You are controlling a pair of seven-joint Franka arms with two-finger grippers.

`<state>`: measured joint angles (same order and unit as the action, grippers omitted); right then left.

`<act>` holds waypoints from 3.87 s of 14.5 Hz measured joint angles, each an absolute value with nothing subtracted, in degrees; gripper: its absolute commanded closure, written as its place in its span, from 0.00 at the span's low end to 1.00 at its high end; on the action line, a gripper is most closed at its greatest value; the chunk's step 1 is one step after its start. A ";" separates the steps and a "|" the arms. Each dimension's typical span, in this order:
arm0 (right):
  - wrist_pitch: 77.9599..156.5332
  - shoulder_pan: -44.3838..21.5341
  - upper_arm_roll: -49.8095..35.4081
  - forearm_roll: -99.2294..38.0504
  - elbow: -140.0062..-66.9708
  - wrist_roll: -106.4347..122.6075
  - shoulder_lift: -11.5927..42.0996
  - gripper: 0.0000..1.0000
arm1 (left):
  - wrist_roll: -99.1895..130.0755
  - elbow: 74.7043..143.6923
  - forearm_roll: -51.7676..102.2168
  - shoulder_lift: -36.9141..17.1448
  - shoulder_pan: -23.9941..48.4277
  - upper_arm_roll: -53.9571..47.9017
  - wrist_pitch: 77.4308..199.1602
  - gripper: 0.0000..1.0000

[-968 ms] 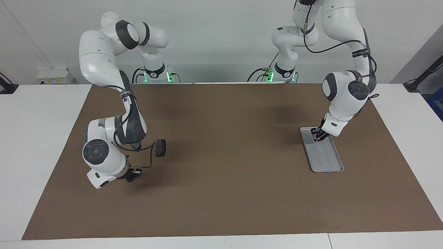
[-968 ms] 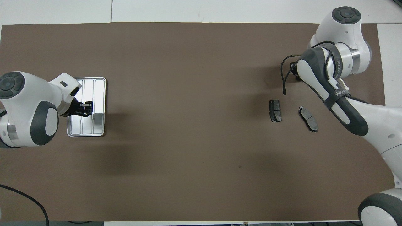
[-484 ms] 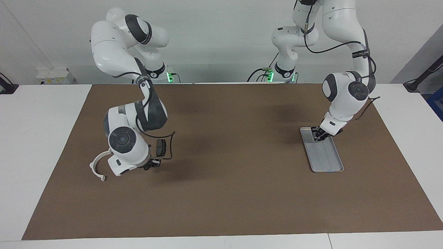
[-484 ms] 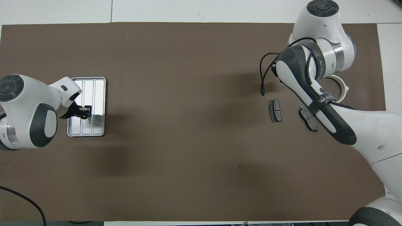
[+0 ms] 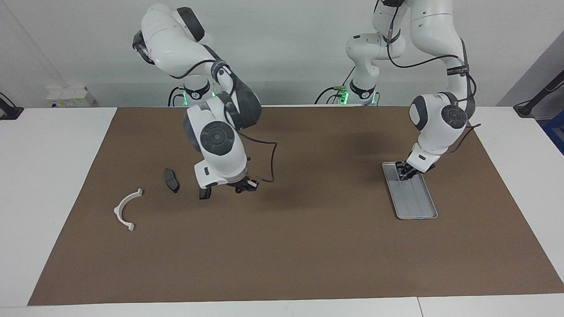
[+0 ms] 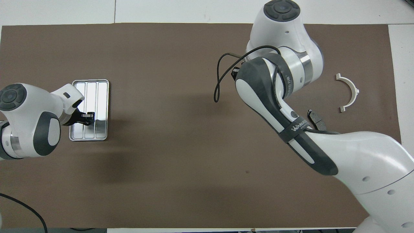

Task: Pick bearing gear from pile to tray

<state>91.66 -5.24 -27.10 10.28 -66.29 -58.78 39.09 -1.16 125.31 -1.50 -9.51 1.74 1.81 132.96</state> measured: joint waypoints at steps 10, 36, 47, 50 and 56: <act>105.07 -20.68 -25.48 10.19 -66.27 -84.47 43.34 0.89 | -1.16 126.35 -1.43 -9.51 1.72 1.81 134.34 0.78; 112.88 -23.77 -21.25 10.19 -64.38 -88.12 45.73 0.00 | 13.25 110.48 3.68 -8.78 6.52 0.35 118.58 0.00; 96.96 -5.15 -21.14 5.14 -65.38 -33.74 24.59 0.00 | 45.07 109.17 3.61 -12.17 25.74 -0.03 121.41 0.00; 94.41 0.25 -20.97 4.86 -67.89 -19.56 20.38 0.00 | 50.77 107.45 3.19 -18.26 30.13 -0.03 125.81 0.02; 93.62 4.19 -15.55 4.08 -77.31 -3.23 12.13 0.00 | 51.10 106.73 -0.55 -22.53 31.14 0.03 129.74 0.21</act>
<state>93.62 4.19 -15.55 4.08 -77.31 -3.23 12.13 51.10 106.73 -0.55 -22.53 31.14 0.03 129.74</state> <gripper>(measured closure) 0.000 0.176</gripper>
